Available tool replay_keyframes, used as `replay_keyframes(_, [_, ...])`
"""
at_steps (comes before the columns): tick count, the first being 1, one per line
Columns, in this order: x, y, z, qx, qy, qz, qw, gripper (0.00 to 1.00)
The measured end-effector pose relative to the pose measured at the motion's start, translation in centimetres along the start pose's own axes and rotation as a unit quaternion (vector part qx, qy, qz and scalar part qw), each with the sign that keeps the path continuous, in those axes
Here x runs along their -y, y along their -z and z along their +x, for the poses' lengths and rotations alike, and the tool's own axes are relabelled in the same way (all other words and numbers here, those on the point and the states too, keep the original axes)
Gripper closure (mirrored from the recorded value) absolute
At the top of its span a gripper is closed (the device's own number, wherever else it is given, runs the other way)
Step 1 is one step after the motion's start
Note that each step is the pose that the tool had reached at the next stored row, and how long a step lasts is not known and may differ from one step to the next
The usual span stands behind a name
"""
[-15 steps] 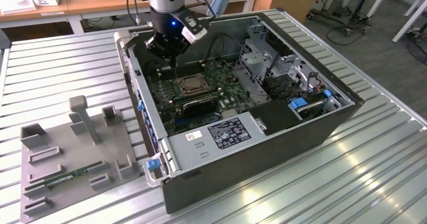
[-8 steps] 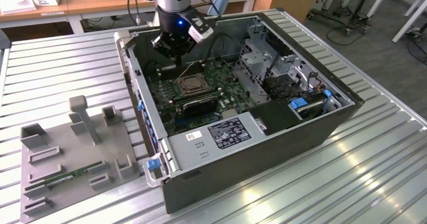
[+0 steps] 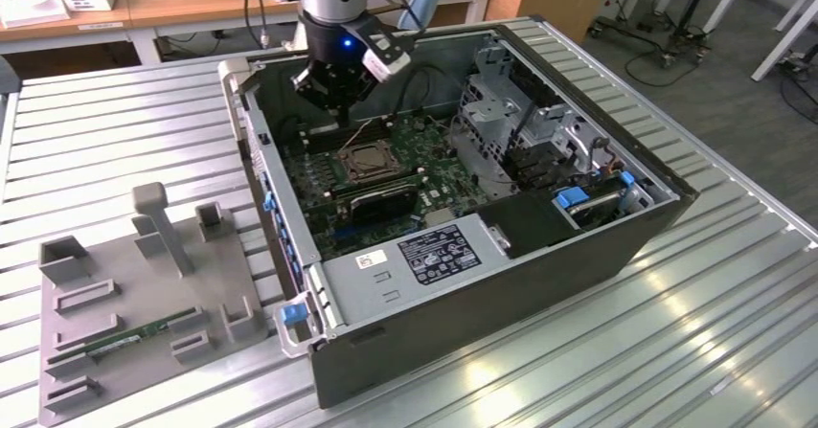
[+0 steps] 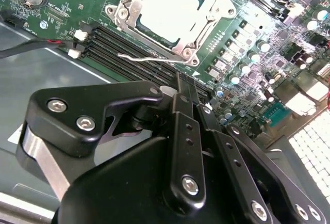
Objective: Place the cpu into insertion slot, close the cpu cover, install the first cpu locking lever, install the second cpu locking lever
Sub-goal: 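Install the first cpu locking lever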
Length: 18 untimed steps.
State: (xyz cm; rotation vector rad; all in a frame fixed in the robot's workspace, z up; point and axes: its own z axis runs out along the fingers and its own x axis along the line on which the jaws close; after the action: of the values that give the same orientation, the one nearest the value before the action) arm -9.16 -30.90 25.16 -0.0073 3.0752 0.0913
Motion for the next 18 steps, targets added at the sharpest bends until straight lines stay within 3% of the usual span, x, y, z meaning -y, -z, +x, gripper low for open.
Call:
replay_keyframes(10, [0.05,-0.82,-0.92,-0.0001,0.000,0.0000,1.00000,0.89])
replay_keyframes(14, [0.06,-1.48,-1.12,-0.0001,-0.001,-0.0062,0.99998,0.89])
replay_keyframes(18, [0.01,-1.75,-1.25,-0.0001,-0.001,-0.0094,0.99996,0.89])
